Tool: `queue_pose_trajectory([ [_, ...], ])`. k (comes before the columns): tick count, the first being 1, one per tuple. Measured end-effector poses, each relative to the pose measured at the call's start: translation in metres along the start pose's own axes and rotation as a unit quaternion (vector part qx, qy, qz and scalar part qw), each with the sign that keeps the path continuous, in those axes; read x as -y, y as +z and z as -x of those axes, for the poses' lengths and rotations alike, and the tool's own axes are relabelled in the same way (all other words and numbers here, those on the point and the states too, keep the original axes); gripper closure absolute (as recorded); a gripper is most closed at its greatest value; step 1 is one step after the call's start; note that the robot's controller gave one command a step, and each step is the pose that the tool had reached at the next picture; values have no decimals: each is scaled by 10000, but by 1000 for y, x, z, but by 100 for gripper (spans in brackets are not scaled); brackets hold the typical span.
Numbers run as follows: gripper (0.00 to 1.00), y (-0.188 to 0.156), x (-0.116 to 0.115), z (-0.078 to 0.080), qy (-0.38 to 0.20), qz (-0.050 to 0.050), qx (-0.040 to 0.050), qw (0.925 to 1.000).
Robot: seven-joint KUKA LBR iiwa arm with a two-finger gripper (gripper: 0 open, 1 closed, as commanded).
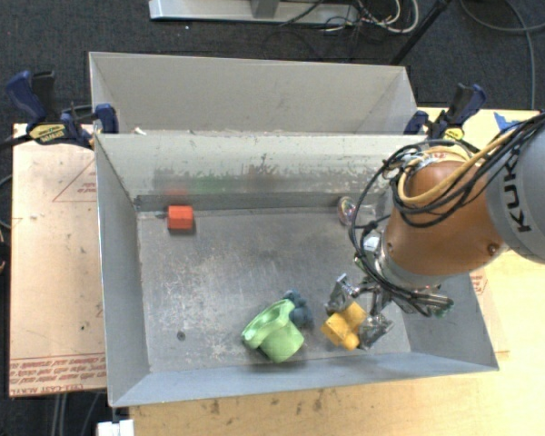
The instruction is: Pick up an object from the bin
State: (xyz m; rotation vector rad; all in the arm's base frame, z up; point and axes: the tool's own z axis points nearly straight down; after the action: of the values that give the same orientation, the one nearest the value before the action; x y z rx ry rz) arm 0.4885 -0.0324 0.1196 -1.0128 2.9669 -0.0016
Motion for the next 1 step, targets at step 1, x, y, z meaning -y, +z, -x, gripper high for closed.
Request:
queue_pose_trajectory([
  [1, 100, -57, 1, 2, 15, -6, 6, 10000],
])
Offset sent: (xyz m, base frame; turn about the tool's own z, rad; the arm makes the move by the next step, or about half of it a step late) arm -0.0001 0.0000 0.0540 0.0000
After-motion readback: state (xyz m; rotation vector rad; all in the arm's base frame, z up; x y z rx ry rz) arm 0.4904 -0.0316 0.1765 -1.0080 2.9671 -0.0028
